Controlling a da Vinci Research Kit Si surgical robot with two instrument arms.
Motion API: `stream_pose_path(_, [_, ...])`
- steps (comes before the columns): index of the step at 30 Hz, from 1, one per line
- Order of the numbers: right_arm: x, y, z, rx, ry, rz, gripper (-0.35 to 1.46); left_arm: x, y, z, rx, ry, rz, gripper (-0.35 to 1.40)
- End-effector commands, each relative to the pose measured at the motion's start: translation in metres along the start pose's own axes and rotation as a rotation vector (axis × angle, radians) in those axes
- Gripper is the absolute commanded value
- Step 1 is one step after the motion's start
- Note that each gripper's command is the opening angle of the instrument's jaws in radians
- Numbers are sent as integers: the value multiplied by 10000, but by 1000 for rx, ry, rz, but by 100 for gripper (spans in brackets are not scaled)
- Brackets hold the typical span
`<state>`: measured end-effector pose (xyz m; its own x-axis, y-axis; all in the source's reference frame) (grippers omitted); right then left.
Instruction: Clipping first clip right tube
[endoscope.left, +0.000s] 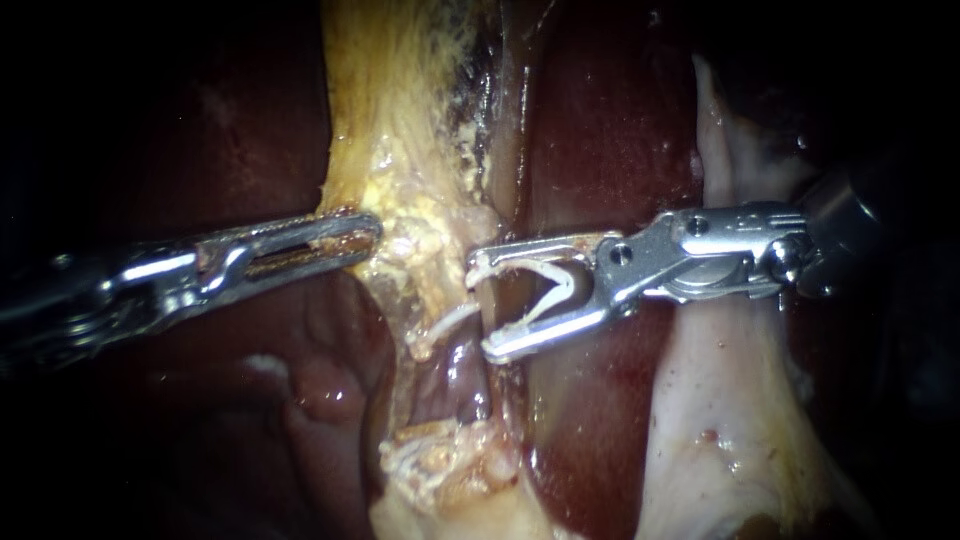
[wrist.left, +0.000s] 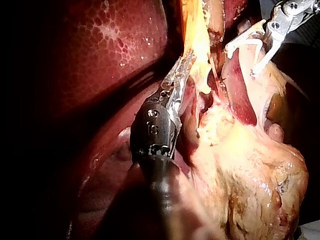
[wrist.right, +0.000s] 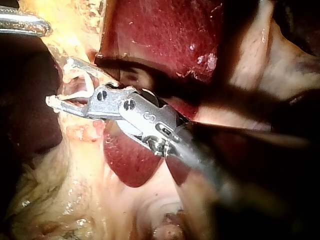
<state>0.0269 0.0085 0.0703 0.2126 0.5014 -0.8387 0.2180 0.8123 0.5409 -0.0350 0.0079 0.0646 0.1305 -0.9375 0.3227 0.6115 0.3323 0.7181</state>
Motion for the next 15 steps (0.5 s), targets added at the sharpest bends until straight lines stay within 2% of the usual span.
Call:
stream_pose_path(1, [0, 0, -1, 1, 0, 0, 51, 0, -1, -1, 1, 0, 0, -35])
stream_pose_path(5, [-3, -3, -1, 5, -1, -3, 51, -5, -3, -9, 4, 3, -3, -35])
stream_pose_path(8, [-14, -6, 2, 25, 0, 7, 51, -18, -5, -26, 4, 11, -8, -35])
stream_pose_path(15, [-56, -4, 15, 56, -42, 64, 51, -50, -17, -75, 3, -42, -26, -35])
